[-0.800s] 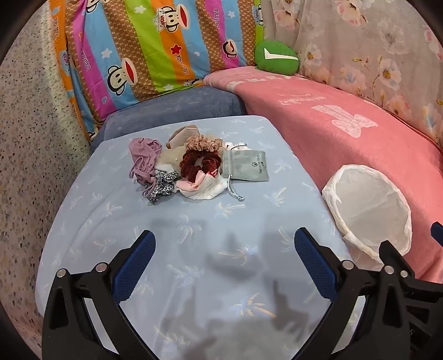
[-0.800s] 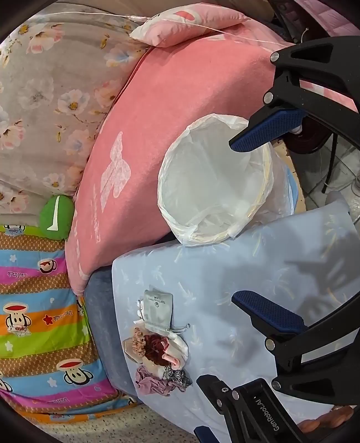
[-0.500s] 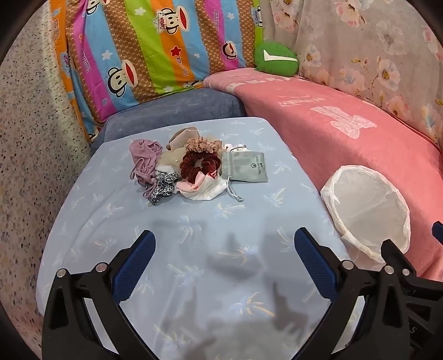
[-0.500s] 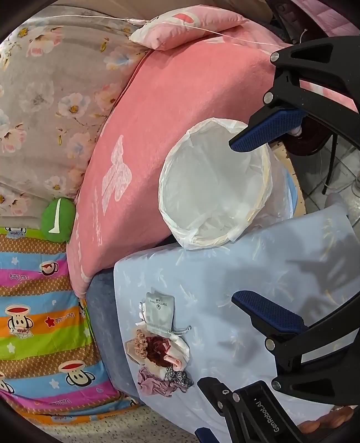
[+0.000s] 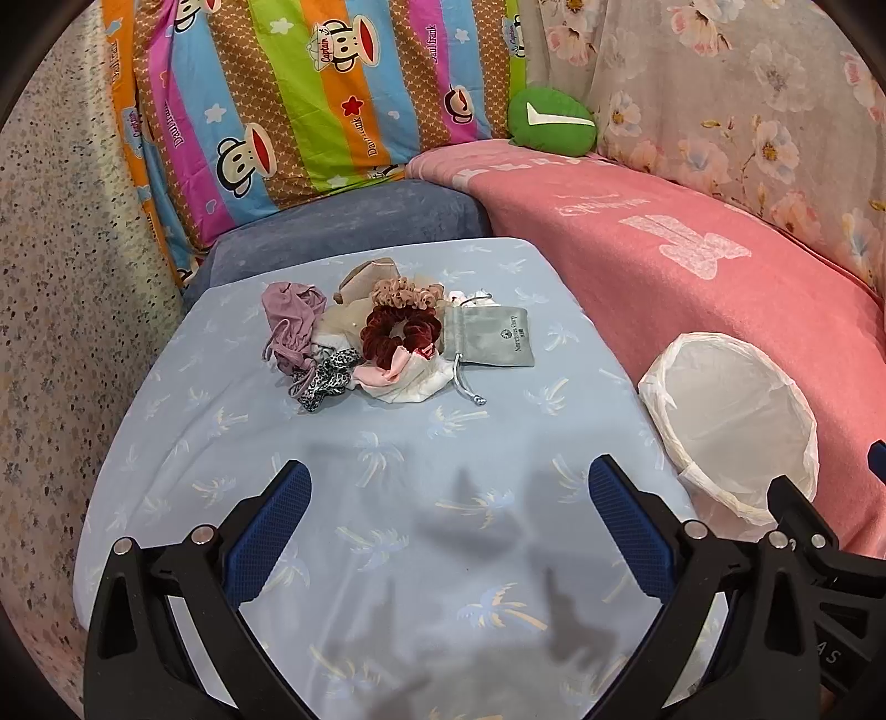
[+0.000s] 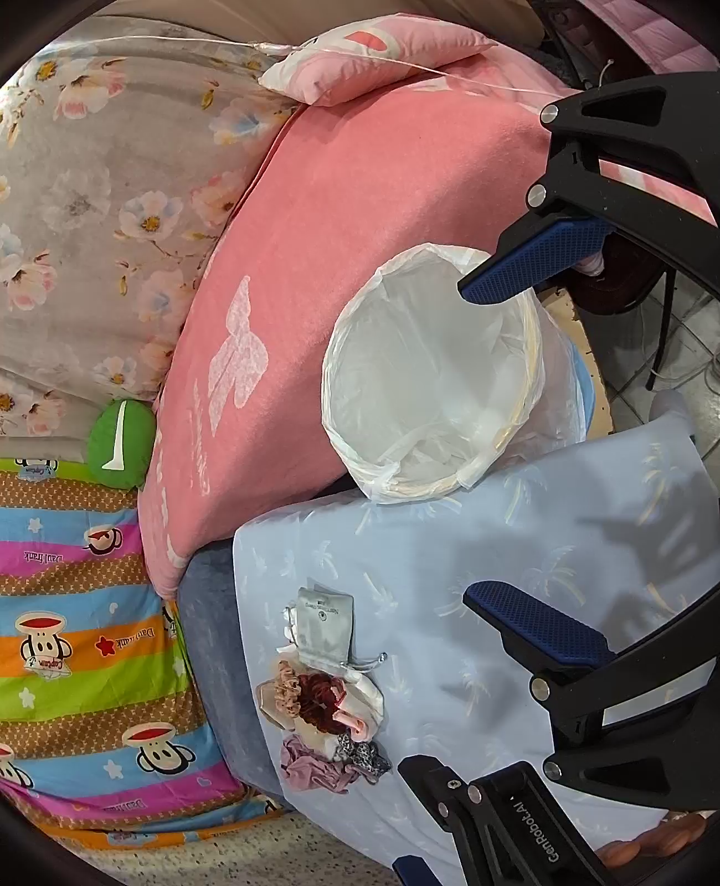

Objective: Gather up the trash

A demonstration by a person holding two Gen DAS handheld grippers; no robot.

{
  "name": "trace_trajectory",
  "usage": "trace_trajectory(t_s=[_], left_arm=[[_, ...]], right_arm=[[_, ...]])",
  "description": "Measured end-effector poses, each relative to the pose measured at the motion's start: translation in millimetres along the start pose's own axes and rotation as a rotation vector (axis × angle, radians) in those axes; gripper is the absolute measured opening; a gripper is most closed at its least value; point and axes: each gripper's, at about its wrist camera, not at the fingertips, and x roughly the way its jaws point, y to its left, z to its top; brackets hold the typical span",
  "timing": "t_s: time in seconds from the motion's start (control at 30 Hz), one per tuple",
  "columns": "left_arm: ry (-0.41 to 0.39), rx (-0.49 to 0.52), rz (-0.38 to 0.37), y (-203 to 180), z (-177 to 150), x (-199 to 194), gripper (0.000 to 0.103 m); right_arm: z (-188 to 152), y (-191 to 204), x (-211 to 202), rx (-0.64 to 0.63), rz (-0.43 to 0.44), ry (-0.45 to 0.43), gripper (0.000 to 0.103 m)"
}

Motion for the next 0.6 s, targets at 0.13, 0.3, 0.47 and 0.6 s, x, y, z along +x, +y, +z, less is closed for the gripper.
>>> trace_trajectory(t_s=[0.13,0.3,0.47,0.6], left_arm=[[-0.001,0.001,-0.003,0.2,0.1,-1.2,0.096],[-0.001,0.0,-0.003,-0.3,-0.1,-1.6,0.096],[-0.001,0.0,-0.003,-0.1,0.5,-1.7,0.096],[-0.003,0.001,-0.005,-1.2,2.2,-4.2,0.096]], right_arm=[[0.7,-0.5,0.1,0.0,-0.002,-0.001,0.097],[-0.3,-0.9,-5.1,0.001,-0.002,-0.009,0.097],[-0.3,-1.2,-6.6,0.001,-0.004,-0.012,0.097],[-0.1,-1.0,-7.7,0.0,-0.006,-0.015,0.097]])
